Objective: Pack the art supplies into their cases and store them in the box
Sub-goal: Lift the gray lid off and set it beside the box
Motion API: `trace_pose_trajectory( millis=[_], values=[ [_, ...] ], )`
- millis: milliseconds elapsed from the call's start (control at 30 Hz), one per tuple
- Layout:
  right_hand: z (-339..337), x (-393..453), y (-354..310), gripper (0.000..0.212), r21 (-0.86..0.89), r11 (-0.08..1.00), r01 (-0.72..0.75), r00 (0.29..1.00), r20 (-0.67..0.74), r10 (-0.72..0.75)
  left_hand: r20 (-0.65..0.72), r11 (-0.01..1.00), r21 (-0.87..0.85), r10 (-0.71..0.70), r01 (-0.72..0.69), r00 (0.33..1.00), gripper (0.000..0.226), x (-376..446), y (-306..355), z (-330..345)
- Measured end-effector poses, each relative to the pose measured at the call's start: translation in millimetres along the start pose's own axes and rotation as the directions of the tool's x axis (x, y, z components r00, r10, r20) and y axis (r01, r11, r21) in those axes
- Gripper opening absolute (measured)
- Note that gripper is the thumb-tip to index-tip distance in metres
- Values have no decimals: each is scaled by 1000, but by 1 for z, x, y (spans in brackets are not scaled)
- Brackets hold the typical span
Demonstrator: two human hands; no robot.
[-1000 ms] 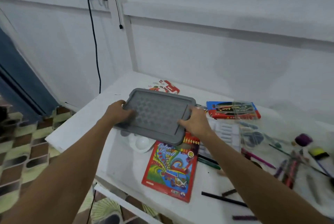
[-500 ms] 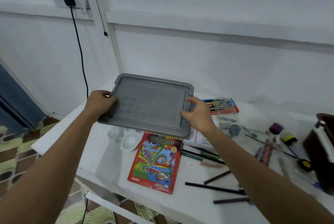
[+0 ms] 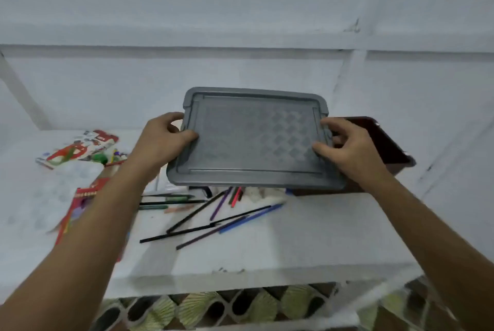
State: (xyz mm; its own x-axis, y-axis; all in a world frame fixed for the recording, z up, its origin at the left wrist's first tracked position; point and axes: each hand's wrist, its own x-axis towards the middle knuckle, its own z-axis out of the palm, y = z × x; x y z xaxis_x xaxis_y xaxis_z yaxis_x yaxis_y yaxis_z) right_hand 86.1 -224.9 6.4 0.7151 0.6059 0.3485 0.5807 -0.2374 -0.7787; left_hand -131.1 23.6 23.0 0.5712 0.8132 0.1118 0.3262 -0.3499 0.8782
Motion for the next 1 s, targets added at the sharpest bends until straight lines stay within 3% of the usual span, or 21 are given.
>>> trace_pose_trajectory(
  millis=[167, 400, 633, 767, 1000],
  values=[
    [-79, -70, 62, 48, -105, 990, -90, 995, -53, 85, 139, 996, -68, -42, 52, 989, 27, -63, -2, 91],
    [-117, -140, 136, 56, -76, 974, -215, 977, -20, 214, 316, 990, -28, -121, 137, 941, 34, -125, -20, 165],
    [-120, -166, 185, 63, -88, 952, -292, 954, 38, 297, 336, 983, 76, -183, 167, 924, 55, -150, -33, 202],
    [-115, -148, 196, 64, -183, 935, -304, 940, 106, 326, 339, 968, 158, -240, 196, 910, 71, -146, -40, 223],
    [-101, -118, 220, 65, -360, 890, -282, 918, 167, 358, 324, 936, 336, -222, 108, 920, 79, -134, -38, 245]
  ],
)
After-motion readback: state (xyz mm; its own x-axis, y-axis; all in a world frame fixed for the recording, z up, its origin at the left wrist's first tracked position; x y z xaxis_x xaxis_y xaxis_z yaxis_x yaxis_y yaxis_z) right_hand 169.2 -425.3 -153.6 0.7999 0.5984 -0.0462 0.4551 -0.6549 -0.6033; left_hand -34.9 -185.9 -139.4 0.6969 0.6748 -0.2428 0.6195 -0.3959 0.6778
